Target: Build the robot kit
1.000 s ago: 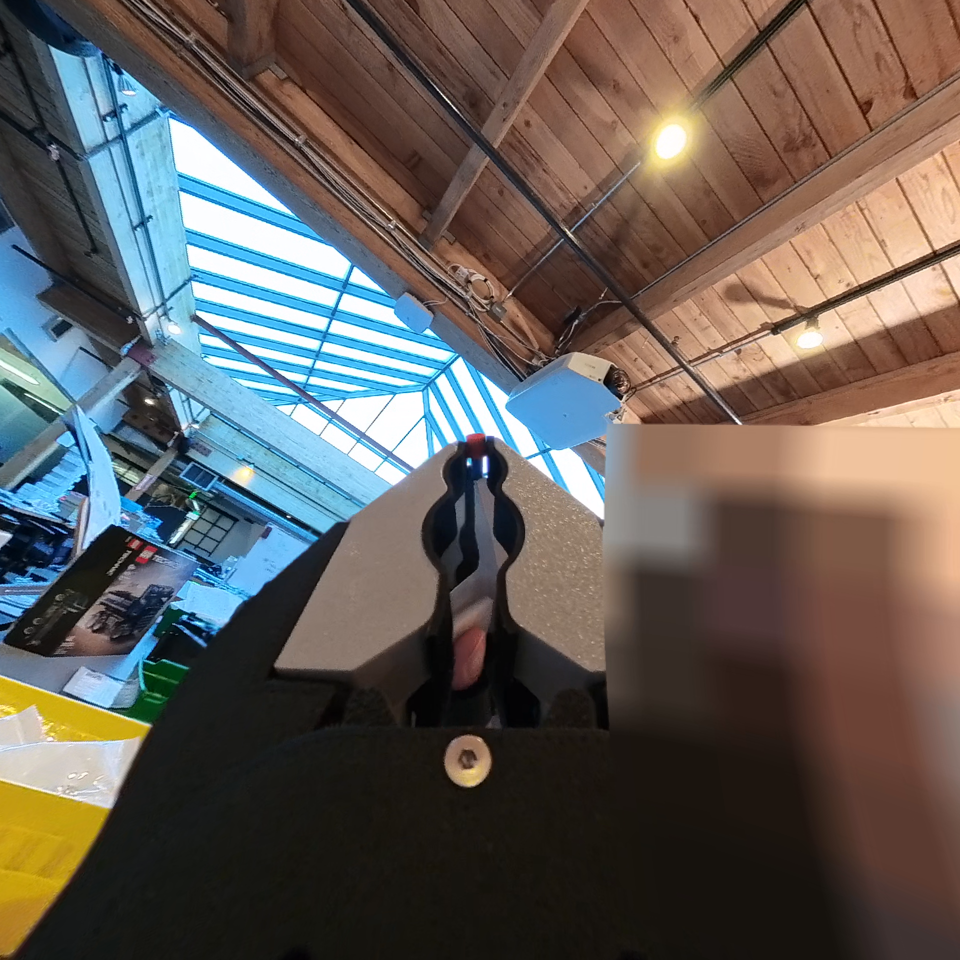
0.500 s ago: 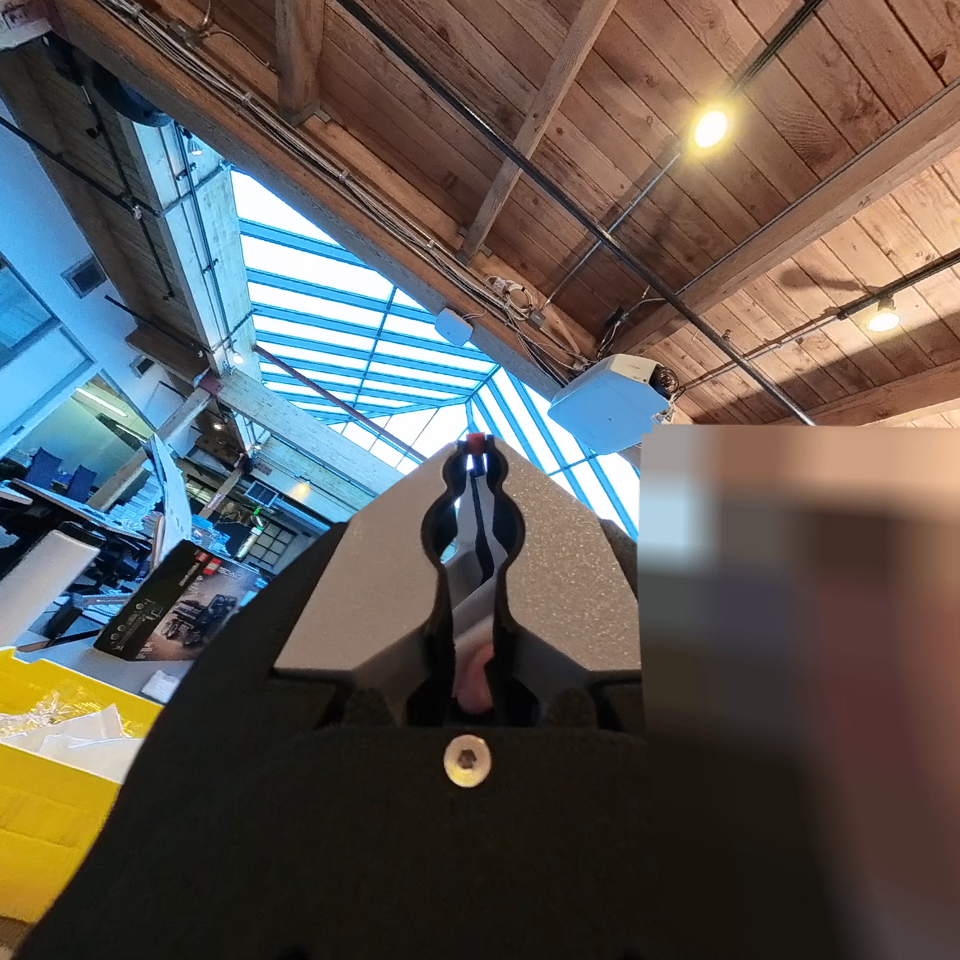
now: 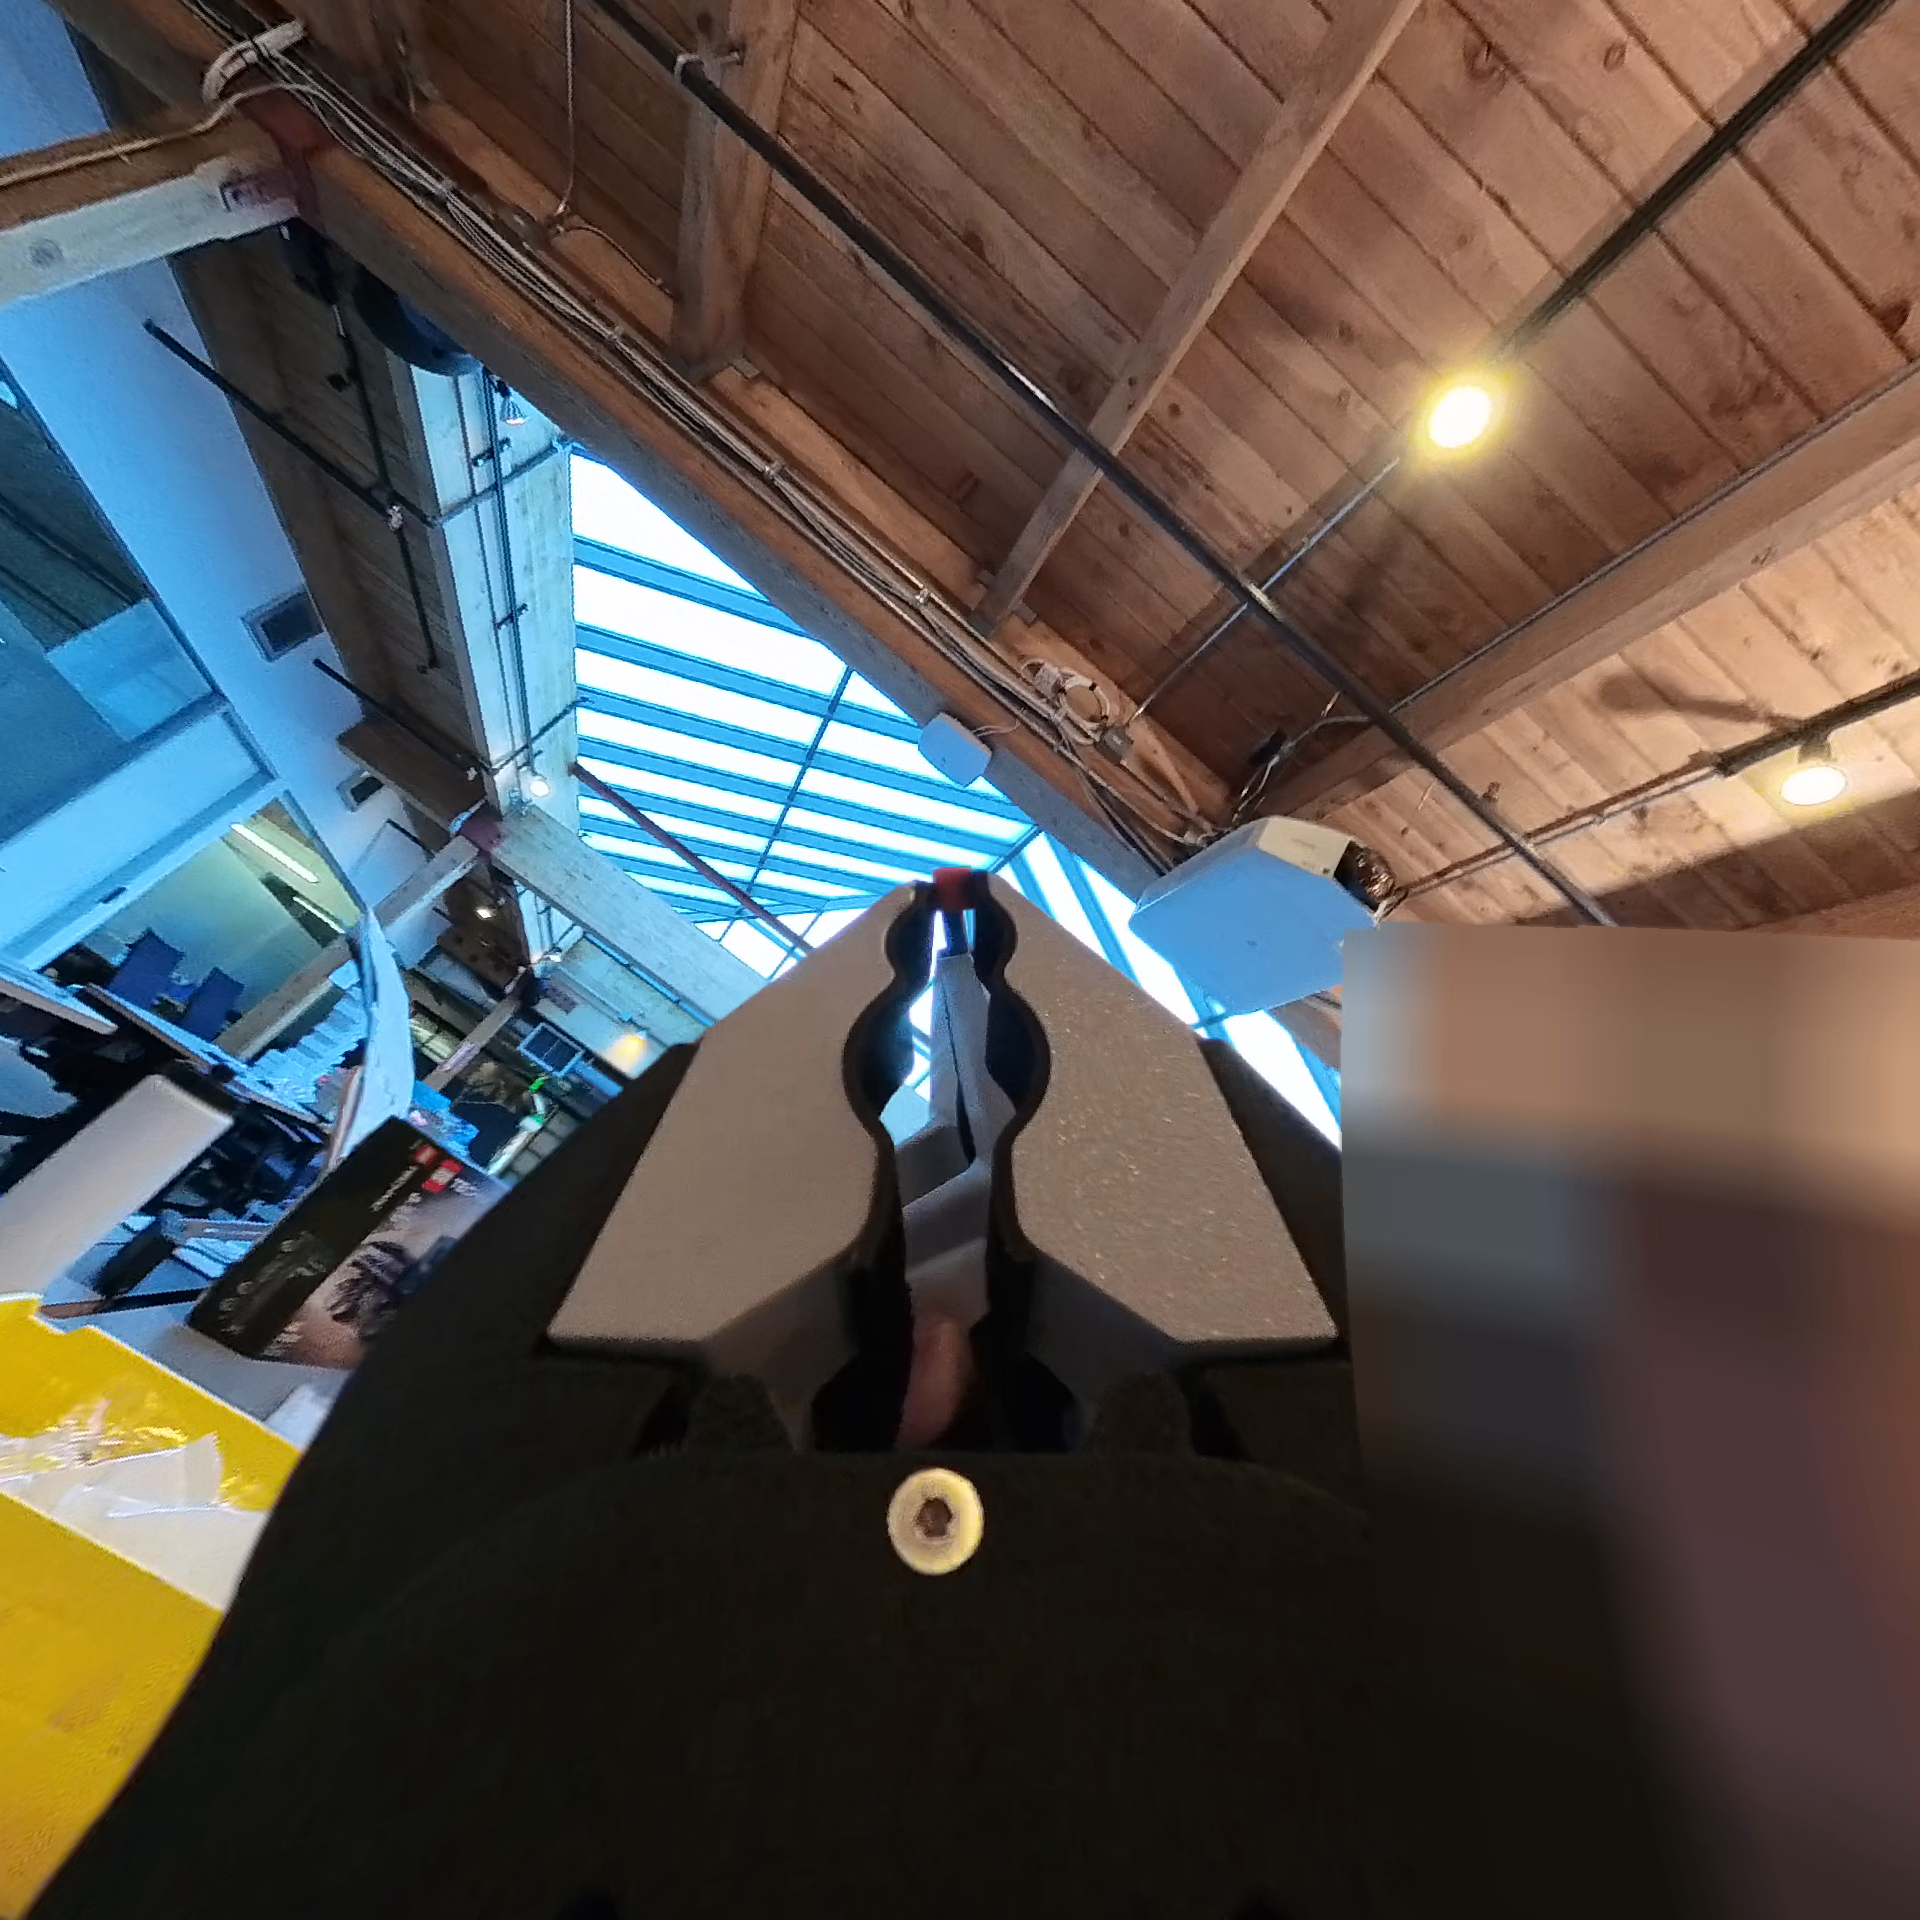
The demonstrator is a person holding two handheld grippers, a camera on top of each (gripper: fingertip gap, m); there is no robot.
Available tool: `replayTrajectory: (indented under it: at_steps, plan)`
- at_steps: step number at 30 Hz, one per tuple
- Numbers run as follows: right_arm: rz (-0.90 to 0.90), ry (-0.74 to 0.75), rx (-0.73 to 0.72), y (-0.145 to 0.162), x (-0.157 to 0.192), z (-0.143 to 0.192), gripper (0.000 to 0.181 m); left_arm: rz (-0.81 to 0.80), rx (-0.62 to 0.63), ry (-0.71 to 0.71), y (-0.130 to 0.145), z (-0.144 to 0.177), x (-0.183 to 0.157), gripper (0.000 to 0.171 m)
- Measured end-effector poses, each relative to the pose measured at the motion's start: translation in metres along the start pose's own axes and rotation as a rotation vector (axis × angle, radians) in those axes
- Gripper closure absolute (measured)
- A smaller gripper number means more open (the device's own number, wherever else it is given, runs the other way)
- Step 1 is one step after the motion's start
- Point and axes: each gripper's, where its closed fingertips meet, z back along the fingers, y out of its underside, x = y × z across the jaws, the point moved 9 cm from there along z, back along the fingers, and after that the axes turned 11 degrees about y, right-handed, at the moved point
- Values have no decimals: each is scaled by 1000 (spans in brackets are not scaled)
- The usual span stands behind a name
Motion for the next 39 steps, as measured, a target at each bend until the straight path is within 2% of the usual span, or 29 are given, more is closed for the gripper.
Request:
replayTrajectory:
  at_steps: [2,10,20,24,30,34,39]
  plan:
    - [24,-4,8,1,1,-1,178,12,-18,3,0,1,1,167]
    - [92,-54,-60,2,-7,1,178,96,43,19,-1,-1,2,167]
    - [146,14,-38,4,-1,1,178,47,5,-23,2,0,2,166]
    - [279,12,-89,6,-2,2,177,140,0,-14,3,1,3,167]
    - [337,17,-110,11,-2,3,177,231,-61,-5,6,3,7,167]
    - [360,49,-112,15,-1,3,177,199,-98,-14,10,4,8,167]
    - [334,44,-123,15,-3,3,177,168,-65,-10,10,1,6,167]
